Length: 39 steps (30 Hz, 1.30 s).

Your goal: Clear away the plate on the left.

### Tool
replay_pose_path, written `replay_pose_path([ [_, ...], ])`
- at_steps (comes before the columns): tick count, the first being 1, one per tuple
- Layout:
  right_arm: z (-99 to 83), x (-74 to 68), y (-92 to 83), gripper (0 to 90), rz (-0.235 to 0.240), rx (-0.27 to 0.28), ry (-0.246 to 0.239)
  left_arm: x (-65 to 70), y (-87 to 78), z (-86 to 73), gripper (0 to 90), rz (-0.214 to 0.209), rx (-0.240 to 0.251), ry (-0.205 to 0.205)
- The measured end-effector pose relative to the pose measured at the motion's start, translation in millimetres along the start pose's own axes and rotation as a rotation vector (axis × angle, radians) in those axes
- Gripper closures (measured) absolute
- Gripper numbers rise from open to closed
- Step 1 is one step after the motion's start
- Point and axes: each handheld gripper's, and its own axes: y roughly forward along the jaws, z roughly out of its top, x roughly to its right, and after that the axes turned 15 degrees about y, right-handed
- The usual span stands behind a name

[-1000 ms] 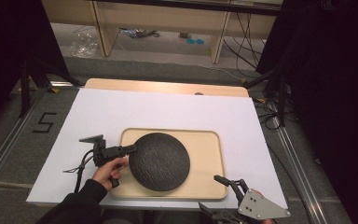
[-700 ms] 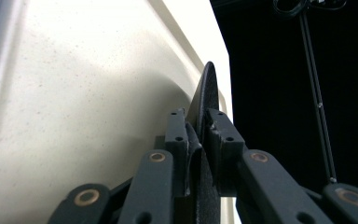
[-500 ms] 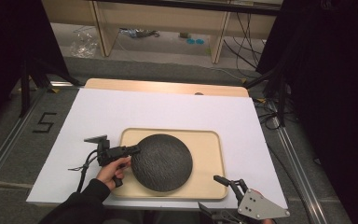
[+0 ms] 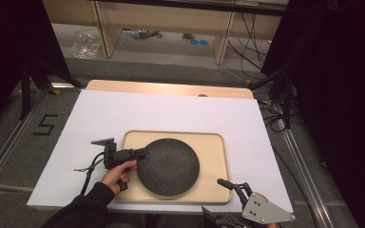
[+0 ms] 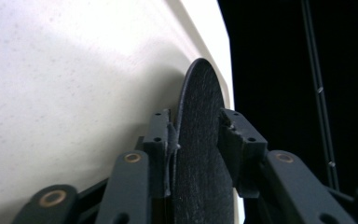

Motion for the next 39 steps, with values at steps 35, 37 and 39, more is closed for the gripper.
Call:
replay_pose_path([
  [35, -0.1, -0.4, -1.0, 19.2, -0.001, -0.003, -0.002, 19.1, -52.6, 32.4, 33.8, 0.09, 0.028, 0.25],
  [37, 0.1, -0.6, -0.6, 19.2, -0.001, 0.008, 0.001, 21.2, -56.8, 34.7, 31.6, 0.092, 0.04, 0.266],
  [39, 0.0, -0.6, -1.1, 19.2, 0.0, -0.002, -0.001, 22.7, -62.5, 36.7, 29.8, 0.081, 0.058, 0.282],
])
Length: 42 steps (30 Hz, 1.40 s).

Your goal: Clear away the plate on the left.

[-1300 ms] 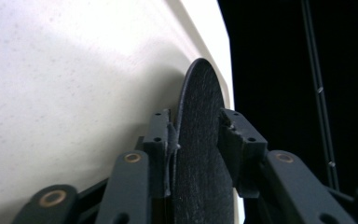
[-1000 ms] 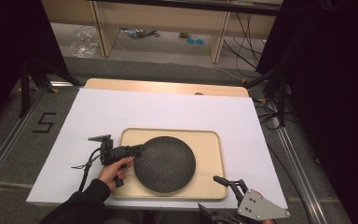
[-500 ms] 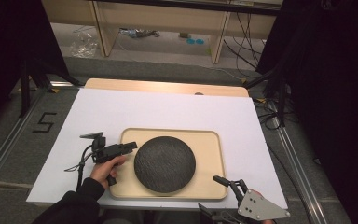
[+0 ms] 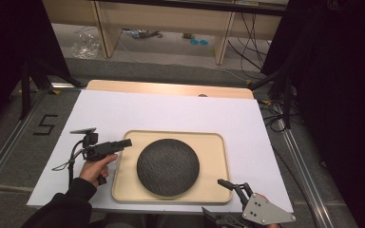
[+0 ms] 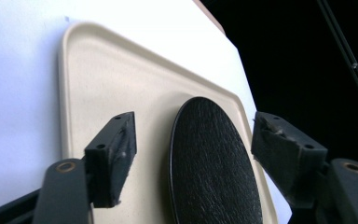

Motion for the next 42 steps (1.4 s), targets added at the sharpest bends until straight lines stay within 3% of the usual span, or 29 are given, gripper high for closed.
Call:
replay_pose_path([
  [5, -0.1, 0.1, 0.3, 19.2, 0.0, -0.002, 0.0, -0.3, -8.1, 3.0, 27.4, 0.018, 0.012, 0.054],
  [17, -0.1, 0.6, 0.6, 18.9, -0.008, 0.01, 0.004, 9.2, -27.4, 8.1, 25.6, -0.019, 0.068, 0.206],
  [30, -0.2, 0.8, 0.0, 18.8, -0.003, -0.002, 0.0, 13.8, -48.3, 5.5, 25.1, 0.011, 0.08, 0.278],
  [37, -0.1, 0.6, 0.6, 18.8, -0.006, 0.008, 0.002, 23.3, -59.6, 1.5, 24.6, 0.008, 0.074, 0.375],
  [42, -0.2, 0.5, 0.8, 18.9, -0.007, 0.01, 0.002, 31.9, -67.6, -2.8, 24.3, 0.016, 0.083, 0.475],
])
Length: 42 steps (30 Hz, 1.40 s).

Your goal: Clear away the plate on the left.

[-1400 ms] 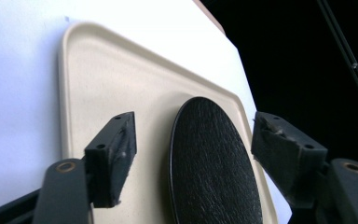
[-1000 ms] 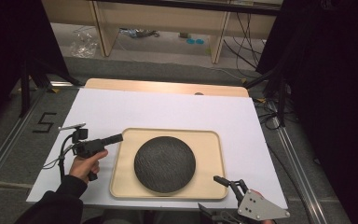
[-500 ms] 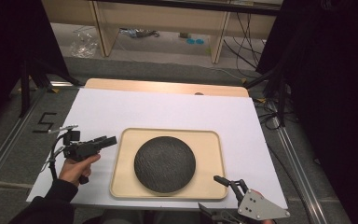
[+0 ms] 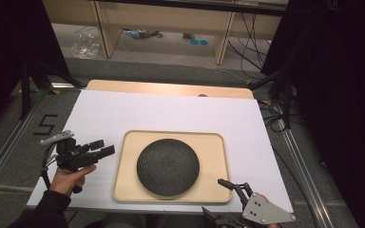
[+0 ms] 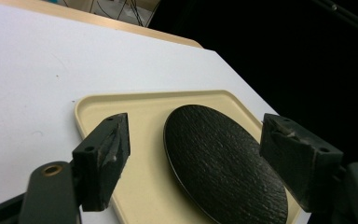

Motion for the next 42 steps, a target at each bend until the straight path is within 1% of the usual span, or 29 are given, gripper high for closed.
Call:
replay_pose_path([
  [2, -0.1, -0.1, -0.6, 18.9, 0.002, -0.011, -0.001, 2.8, -3.8, -1.6, 24.3, -0.003, 0.007, 0.007],
  [5, 0.0, 0.2, -0.3, 18.9, 0.001, -0.002, -0.003, 6.8, -9.2, -2.7, 24.2, 0.004, 0.011, 0.044],
  [6, 0.1, 0.4, -0.7, 18.9, 0.003, -0.011, -0.001, 8.3, -11.1, -2.8, 24.2, 0.007, 0.015, 0.053],
  [9, 0.0, 0.5, -0.1, 18.9, 0.001, -0.008, -0.001, 13.4, -16.2, -3.0, 24.0, 0.012, 0.026, 0.088],
  [10, -0.1, 0.4, 0.1, 18.9, -0.001, -0.006, 0.001, 15.5, -17.9, -3.1, 23.9, 0.016, 0.023, 0.103],
  [13, -0.2, 0.4, 0.1, 18.9, 0.002, -0.01, 0.0, 21.7, -22.3, -4.0, 23.6, 0.028, 0.015, 0.171],
  [16, -0.3, 0.2, 0.2, 18.9, 0.002, -0.011, 0.0, 28.2, -26.2, -5.2, 23.2, 0.023, 0.008, 0.211],
  [20, -0.2, 0.4, 0.2, 18.9, 0.001, -0.009, 0.002, 36.4, -30.4, -7.2, 23.0, 0.01, 0.012, 0.234],
  [23, -0.4, 0.3, 0.3, 18.9, 0.001, -0.01, 0.002, 43.5, -33.5, -8.0, 22.7, 0.012, 0.006, 0.283],
  [24, -0.6, 0.3, 1.3, 18.9, 0.01, -0.001, 0.005, 46.4, -34.5, -8.4, 22.6, 0.01, 0.006, 0.297],
  [25, -0.9, 0.1, 1.0, 18.9, 0.005, -0.009, 0.005, 48.1, -35.0, -8.8, 22.4, 0.003, 0.007, 0.306],
  [26, -1.2, -0.2, 0.9, 18.9, -0.004, -0.01, 0.003, 50.1, -35.7, -9.2, 22.2, 0.006, 0.006, 0.309],
  [27, -1.2, -0.4, 0.9, 18.9, -0.004, -0.009, 0.006, 51.5, -36.1, -9.9, 22.2, -0.001, 0.008, 0.309],
  [28, -0.8, 0.0, 1.0, 18.9, 0.005, -0.01, 0.005, 52.7, -36.9, -10.5, 22.0, -0.003, 0.007, 0.31],
  [29, -0.8, -0.2, 0.7, 18.9, 0.002, -0.012, 0.005, 54.0, -37.6, -11.4, 21.6, -0.003, 0.006, 0.303],
  [30, -1.4, -0.8, 1.1, 18.9, -0.009, -0.004, 0.004, 54.8, -38.4, -12.1, 21.5, -0.005, 0.002, 0.301],
  [32, -1.4, -0.7, 0.9, 18.9, -0.006, -0.008, 0.002, 57.1, -40.1, -13.0, 19.9, -0.012, 0.003, 0.297],
  [34, -1.4, -1.0, 1.3, 18.9, -0.006, -0.002, 0.007, 58.8, -41.6, -13.6, 19.1, -0.021, 0.008, 0.305],
  [35, -1.5, -0.5, 1.0, 18.9, -0.005, -0.01, -0.002, 59.9, -42.4, -13.8, 19.0, -0.016, 0.008, 0.309],
  [36, -1.6, -0.8, 1.0, 18.9, -0.005, -0.009, 0.001, 60.7, -43.4, -14.0, 18.8, -0.011, 0.006, 0.315],
  [38, -1.3, -0.7, 1.2, 18.9, -0.004, -0.007, 0.0, 63.2, -45.1, -15.0, 18.2, 0.004, 0.001, 0.297],
  [39, -1.4, -0.6, 1.3, 18.9, -0.003, -0.009, -0.002, 62.9, -45.7, -15.0, 18.0, -0.003, 0.005, 0.31],
  [42, -1.6, -1.0, 1.2, 18.9, -0.003, -0.014, 0.002, 64.3, -48.4, -15.9, 17.0, -0.003, 0.009, 0.307],
])
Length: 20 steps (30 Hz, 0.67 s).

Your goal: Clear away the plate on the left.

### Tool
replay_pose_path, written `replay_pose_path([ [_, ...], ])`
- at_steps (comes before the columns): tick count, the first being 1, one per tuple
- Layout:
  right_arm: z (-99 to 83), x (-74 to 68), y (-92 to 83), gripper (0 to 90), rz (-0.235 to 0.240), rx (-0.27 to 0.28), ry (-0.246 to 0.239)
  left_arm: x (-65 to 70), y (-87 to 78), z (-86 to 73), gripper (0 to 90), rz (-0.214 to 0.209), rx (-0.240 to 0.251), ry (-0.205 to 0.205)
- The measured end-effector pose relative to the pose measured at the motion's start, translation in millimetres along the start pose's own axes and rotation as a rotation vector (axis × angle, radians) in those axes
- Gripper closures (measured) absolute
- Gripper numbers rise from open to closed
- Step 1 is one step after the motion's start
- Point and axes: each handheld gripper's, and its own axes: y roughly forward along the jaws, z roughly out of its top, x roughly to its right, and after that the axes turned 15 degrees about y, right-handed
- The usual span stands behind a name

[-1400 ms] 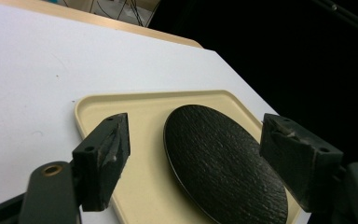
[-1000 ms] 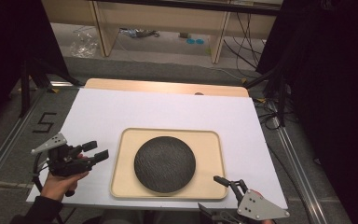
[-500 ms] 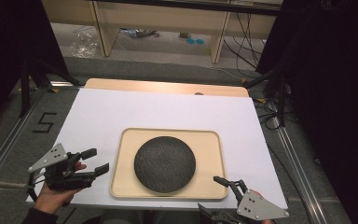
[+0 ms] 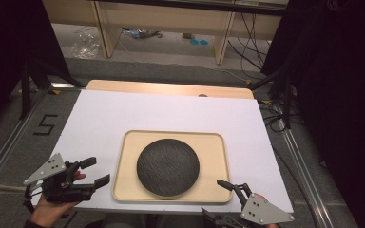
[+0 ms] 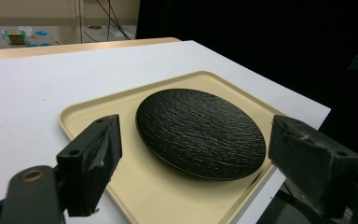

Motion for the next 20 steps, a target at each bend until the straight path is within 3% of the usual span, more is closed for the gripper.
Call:
replay_pose_path([
  [20, 0.3, -0.1, -0.1, 18.9, 0.001, 0.002, -0.002, 5.1, 2.0, -3.6, 7.0, 0.004, -0.044, 0.001],
])
